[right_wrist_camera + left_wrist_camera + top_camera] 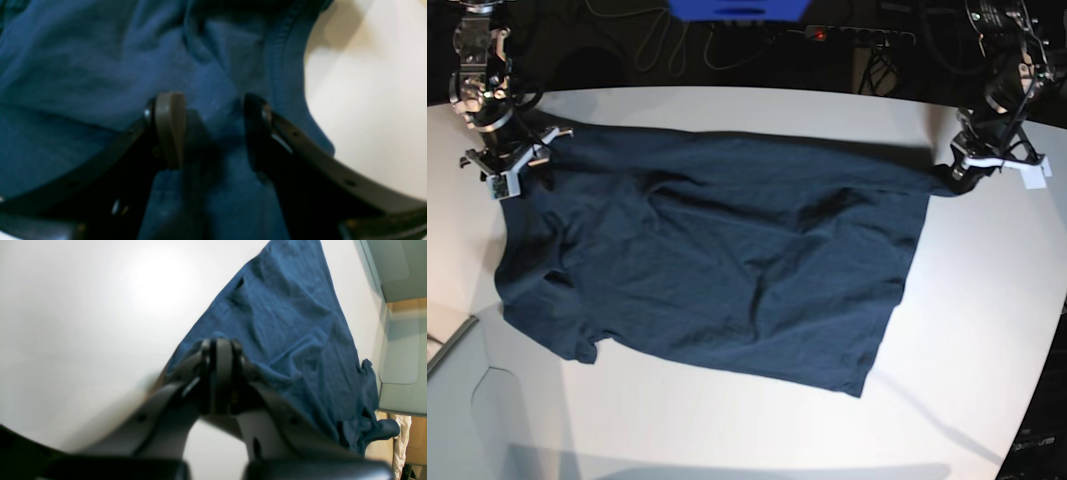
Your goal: Layout the t-shirt on the table in an organized manner, then fold the t-shirt properly
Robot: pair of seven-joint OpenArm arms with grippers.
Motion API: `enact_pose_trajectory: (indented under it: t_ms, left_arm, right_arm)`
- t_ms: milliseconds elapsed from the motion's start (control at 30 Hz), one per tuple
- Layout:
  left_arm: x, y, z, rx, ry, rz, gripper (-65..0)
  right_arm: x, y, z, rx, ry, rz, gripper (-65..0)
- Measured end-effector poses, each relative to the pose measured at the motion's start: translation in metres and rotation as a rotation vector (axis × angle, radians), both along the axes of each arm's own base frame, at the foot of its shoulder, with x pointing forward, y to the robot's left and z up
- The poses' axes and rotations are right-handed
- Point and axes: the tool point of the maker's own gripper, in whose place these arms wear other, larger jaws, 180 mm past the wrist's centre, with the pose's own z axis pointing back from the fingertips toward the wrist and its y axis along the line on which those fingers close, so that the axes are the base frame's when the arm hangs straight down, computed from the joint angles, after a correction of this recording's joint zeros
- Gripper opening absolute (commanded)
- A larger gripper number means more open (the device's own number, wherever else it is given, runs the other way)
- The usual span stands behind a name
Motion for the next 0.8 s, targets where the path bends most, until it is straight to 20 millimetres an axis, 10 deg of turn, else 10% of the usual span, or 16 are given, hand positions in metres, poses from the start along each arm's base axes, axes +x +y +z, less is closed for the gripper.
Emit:
enact_pose_trajectory:
  t_ms: [233, 800]
  left_arm:
    - [-0.001, 0.000, -0.001, 0.000, 0.003, 0.000, -65.0]
    - [-0.004, -0.006, -0.004, -0.021, 0.008, 0.009, -65.0]
  right_arm:
    - [-0.001, 0.000, -0.001, 0.001, 0.003, -0.001, -64.0]
    - [-0.013, 0.003, 0.050, -0.002, -0.139, -0.068, -65.0]
